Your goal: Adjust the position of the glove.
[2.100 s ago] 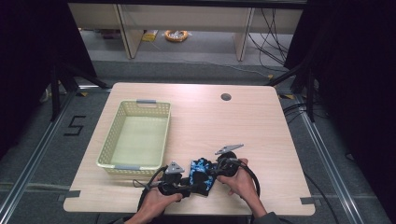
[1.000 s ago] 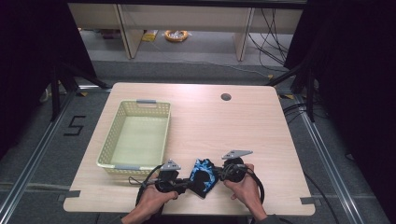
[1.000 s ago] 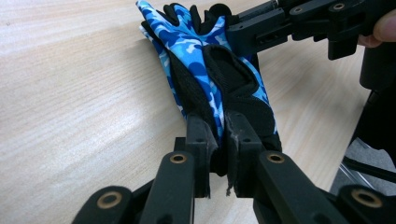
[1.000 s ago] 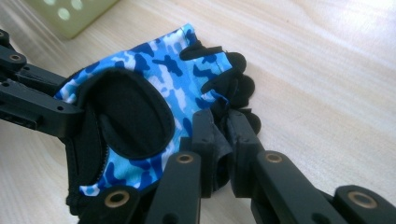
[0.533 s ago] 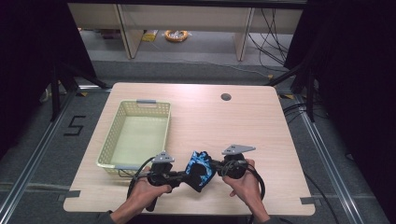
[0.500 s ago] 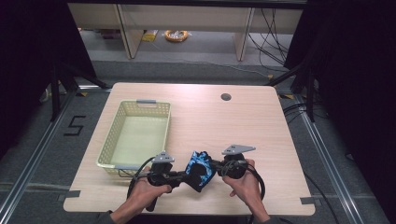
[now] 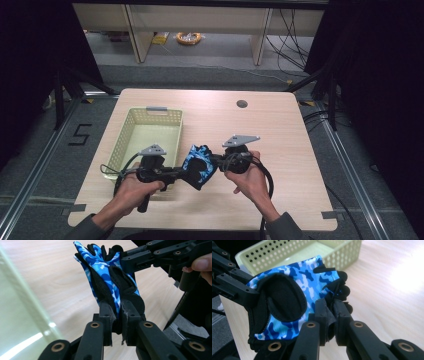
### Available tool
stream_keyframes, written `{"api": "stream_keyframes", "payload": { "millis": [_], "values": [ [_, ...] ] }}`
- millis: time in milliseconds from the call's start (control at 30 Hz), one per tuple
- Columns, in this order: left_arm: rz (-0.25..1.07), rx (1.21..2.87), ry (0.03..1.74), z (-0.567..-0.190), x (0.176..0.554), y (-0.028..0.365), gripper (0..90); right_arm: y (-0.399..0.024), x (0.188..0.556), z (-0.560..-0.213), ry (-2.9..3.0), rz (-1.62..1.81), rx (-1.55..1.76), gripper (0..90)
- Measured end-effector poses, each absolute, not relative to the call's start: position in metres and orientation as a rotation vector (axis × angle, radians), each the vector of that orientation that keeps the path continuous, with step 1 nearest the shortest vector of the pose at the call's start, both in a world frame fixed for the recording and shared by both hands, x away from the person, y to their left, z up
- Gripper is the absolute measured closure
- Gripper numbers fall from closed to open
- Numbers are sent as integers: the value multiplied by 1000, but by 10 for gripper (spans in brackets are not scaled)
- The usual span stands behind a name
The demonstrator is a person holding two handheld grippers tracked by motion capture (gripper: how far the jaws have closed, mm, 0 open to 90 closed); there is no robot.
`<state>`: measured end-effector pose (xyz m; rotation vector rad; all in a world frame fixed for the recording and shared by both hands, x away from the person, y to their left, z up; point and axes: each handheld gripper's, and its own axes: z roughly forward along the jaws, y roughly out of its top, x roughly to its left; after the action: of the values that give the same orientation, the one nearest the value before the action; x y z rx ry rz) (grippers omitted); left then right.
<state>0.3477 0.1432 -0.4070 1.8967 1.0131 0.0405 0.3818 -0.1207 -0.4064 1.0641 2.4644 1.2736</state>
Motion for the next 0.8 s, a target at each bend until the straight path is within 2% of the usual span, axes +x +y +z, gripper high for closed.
{"api": "stream_keyframes", "payload": {
  "millis": [433, 800],
  "values": [
    [68, 1848, 1083, -392, 355, 197, 800, -66, 406, -383, 2536, 1281, 963, 837],
    [87, 1797, 1170, -400, 361, 233, 799, -21, 432, -385, 2592, 1274, 901, 837]
  ]
}}
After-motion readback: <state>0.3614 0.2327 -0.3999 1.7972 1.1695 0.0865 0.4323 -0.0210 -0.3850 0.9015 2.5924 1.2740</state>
